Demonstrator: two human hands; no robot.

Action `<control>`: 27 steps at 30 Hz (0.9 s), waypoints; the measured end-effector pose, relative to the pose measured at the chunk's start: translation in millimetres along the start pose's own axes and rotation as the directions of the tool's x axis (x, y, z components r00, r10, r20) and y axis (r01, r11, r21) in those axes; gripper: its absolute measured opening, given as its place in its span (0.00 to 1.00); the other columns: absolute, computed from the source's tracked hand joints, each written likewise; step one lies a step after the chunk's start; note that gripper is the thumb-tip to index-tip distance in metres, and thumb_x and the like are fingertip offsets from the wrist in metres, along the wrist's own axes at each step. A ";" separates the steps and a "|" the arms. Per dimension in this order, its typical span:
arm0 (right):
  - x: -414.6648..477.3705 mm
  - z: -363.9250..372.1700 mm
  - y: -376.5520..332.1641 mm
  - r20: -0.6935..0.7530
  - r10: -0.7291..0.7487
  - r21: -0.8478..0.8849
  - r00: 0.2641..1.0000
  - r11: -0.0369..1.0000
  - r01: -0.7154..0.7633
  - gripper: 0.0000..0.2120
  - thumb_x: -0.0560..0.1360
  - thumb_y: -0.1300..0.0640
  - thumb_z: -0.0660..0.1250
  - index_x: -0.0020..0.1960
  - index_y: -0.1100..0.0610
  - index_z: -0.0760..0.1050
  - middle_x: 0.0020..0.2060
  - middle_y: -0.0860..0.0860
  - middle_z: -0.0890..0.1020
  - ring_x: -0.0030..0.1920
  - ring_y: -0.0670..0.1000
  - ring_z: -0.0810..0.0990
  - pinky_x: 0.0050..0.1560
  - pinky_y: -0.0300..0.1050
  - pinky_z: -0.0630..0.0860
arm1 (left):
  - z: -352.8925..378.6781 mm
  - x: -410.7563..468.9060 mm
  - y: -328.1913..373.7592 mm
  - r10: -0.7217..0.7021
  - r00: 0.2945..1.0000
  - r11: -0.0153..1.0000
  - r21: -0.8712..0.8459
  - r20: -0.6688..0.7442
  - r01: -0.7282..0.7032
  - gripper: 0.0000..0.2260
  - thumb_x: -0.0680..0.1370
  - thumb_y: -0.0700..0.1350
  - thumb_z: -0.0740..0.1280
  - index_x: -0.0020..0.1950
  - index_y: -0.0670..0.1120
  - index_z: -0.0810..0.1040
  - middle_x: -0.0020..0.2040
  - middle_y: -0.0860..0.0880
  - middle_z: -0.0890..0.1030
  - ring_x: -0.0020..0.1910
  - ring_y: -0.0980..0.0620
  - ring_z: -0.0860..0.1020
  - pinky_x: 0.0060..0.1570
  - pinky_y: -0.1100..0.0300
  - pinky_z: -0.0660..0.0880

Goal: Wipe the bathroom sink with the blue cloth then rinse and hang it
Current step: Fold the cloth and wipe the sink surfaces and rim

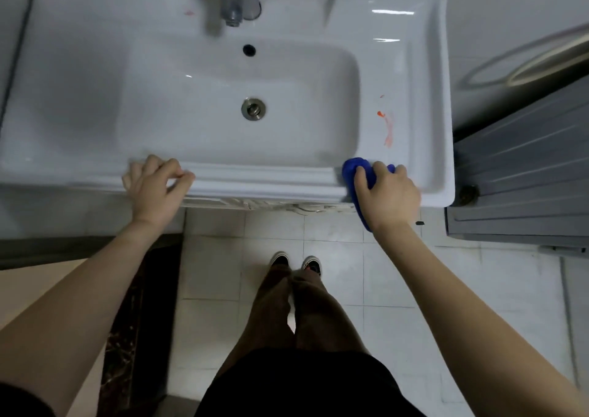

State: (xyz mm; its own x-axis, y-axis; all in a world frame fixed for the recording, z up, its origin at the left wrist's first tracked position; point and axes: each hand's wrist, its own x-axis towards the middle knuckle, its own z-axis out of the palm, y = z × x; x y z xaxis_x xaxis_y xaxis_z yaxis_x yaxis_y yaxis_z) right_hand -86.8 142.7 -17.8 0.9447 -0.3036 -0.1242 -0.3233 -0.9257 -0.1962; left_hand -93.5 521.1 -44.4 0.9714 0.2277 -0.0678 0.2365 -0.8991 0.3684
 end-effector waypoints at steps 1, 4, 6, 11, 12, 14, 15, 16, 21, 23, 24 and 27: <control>-8.1 7.3 -30.0 0.010 -0.054 0.029 0.998 0.998 0.054 0.19 0.79 0.44 0.56 0.44 0.58 0.75 0.40 0.56 0.73 0.32 0.57 0.69 0.33 0.45 0.63 | -1.0 -0.6 -0.5 -0.001 1.000 1.000 -0.007 0.009 0.001 0.18 0.71 0.61 0.58 0.39 0.48 0.77 0.46 0.46 0.73 0.55 0.41 0.68 0.55 0.51 0.61; -34.7 30.0 -126.5 0.093 -0.261 0.106 0.961 0.962 0.251 0.19 0.80 0.44 0.55 0.47 0.57 0.77 0.42 0.57 0.75 0.33 0.56 0.66 0.34 0.45 0.61 | -4.0 -0.1 -4.0 0.002 0.999 1.000 -0.027 0.044 -0.001 0.17 0.71 0.61 0.58 0.40 0.49 0.76 0.45 0.48 0.72 0.55 0.43 0.68 0.56 0.53 0.59; -42.7 33.1 -160.8 0.164 -0.335 0.156 0.928 0.938 0.311 0.20 0.81 0.43 0.55 0.48 0.57 0.77 0.42 0.56 0.74 0.34 0.57 0.68 0.34 0.45 0.62 | -6.9 0.0 -7.0 0.013 0.998 0.999 -0.044 0.061 -0.011 0.17 0.71 0.61 0.58 0.40 0.50 0.76 0.45 0.49 0.71 0.55 0.44 0.68 0.55 0.54 0.59; -14.1 6.9 -82.1 0.216 -0.334 0.135 0.917 0.941 0.311 0.19 0.80 0.40 0.54 0.41 0.53 0.71 0.36 0.52 0.73 0.33 0.56 0.73 0.34 0.44 0.65 | -9.1 1.2 -7.8 0.035 0.999 0.999 -0.035 0.042 -0.033 0.18 0.71 0.63 0.58 0.39 0.50 0.77 0.46 0.49 0.73 0.55 0.43 0.69 0.56 0.51 0.62; -2.9 -0.7 -49.6 0.212 -0.280 0.090 0.936 0.960 0.266 0.20 0.79 0.39 0.54 0.41 0.53 0.70 0.36 0.52 0.74 0.34 0.56 0.74 0.34 0.45 0.66 | -8.5 1.5 -6.3 0.037 0.999 0.999 -0.026 0.035 -0.036 0.18 0.70 0.63 0.58 0.39 0.50 0.77 0.46 0.49 0.73 0.55 0.43 0.68 0.56 0.50 0.62; 18.3 -18.7 17.7 0.189 -0.169 -0.023 0.967 0.984 0.177 0.21 0.79 0.39 0.53 0.44 0.53 0.74 0.36 0.52 0.75 0.35 0.56 0.75 0.34 0.46 0.69 | -8.7 1.2 -4.3 0.028 0.999 1.000 -0.015 0.038 -0.028 0.19 0.70 0.63 0.57 0.39 0.50 0.77 0.46 0.49 0.73 0.54 0.43 0.68 0.54 0.50 0.61; 26.8 -27.8 46.1 0.174 -0.130 -0.079 0.976 0.986 0.145 0.22 0.79 0.39 0.53 0.47 0.54 0.75 0.37 0.53 0.76 0.35 0.56 0.75 0.35 0.46 0.71 | -8.6 1.0 -4.2 0.026 0.999 1.000 -0.016 0.040 -0.025 0.18 0.70 0.63 0.57 0.38 0.50 0.76 0.46 0.49 0.73 0.54 0.43 0.68 0.54 0.51 0.61; 33.5 -34.4 67.9 0.161 -0.109 -0.128 0.981 0.983 0.130 0.22 0.80 0.39 0.52 0.49 0.54 0.77 0.38 0.53 0.78 0.36 0.56 0.76 0.35 0.47 0.73 | -8.1 0.8 -4.3 0.029 0.999 0.999 -0.016 0.038 -0.028 0.18 0.70 0.63 0.57 0.38 0.51 0.76 0.46 0.49 0.73 0.54 0.43 0.68 0.53 0.51 0.61; 30.6 -26.6 66.8 0.059 -0.025 -0.147 0.998 0.989 0.033 0.20 0.79 0.41 0.54 0.42 0.54 0.75 0.40 0.57 0.80 0.35 0.60 0.77 0.34 0.45 0.70 | -6.6 1.0 -1.2 0.025 0.999 0.999 -0.040 0.028 -0.024 0.17 0.70 0.62 0.58 0.37 0.49 0.75 0.46 0.49 0.73 0.54 0.44 0.67 0.47 0.56 0.54; 16.4 -13.4 28.8 0.055 -0.029 -0.071 0.998 0.997 0.033 0.18 0.79 0.42 0.55 0.45 0.54 0.76 0.41 0.57 0.78 0.37 0.62 0.77 0.36 0.48 0.72 | -5.1 0.0 -0.9 0.016 1.000 0.999 -0.034 0.020 -0.015 0.17 0.70 0.61 0.58 0.37 0.49 0.75 0.46 0.48 0.73 0.55 0.44 0.67 0.49 0.54 0.56; 9.5 -7.3 5.7 0.077 -0.073 -0.035 0.994 0.997 0.075 0.18 0.79 0.42 0.55 0.45 0.54 0.76 0.40 0.56 0.76 0.36 0.61 0.77 0.36 0.47 0.72 | -4.7 0.6 -1.3 0.019 1.000 0.999 -0.029 0.012 -0.018 0.17 0.70 0.61 0.58 0.37 0.48 0.75 0.46 0.48 0.73 0.55 0.44 0.67 0.51 0.53 0.57; -5.6 0.7 -37.7 0.135 -0.236 0.037 0.962 0.972 0.233 0.19 0.80 0.41 0.56 0.43 0.54 0.74 0.37 0.53 0.72 0.32 0.57 0.73 0.32 0.45 0.68 | -5.2 1.2 -2.8 0.031 0.999 0.999 -0.013 0.016 -0.031 0.18 0.70 0.62 0.58 0.38 0.48 0.76 0.46 0.48 0.74 0.55 0.43 0.68 0.50 0.53 0.57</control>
State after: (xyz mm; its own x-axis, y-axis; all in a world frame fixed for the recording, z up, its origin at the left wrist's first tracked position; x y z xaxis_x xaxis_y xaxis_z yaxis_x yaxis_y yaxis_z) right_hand -79.9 179.5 -10.4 0.9779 -0.0432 -0.2044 -0.0960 -0.9619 -0.2559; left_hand -93.1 525.8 -40.7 0.9784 0.1940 -0.0710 0.2064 -0.9007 0.3822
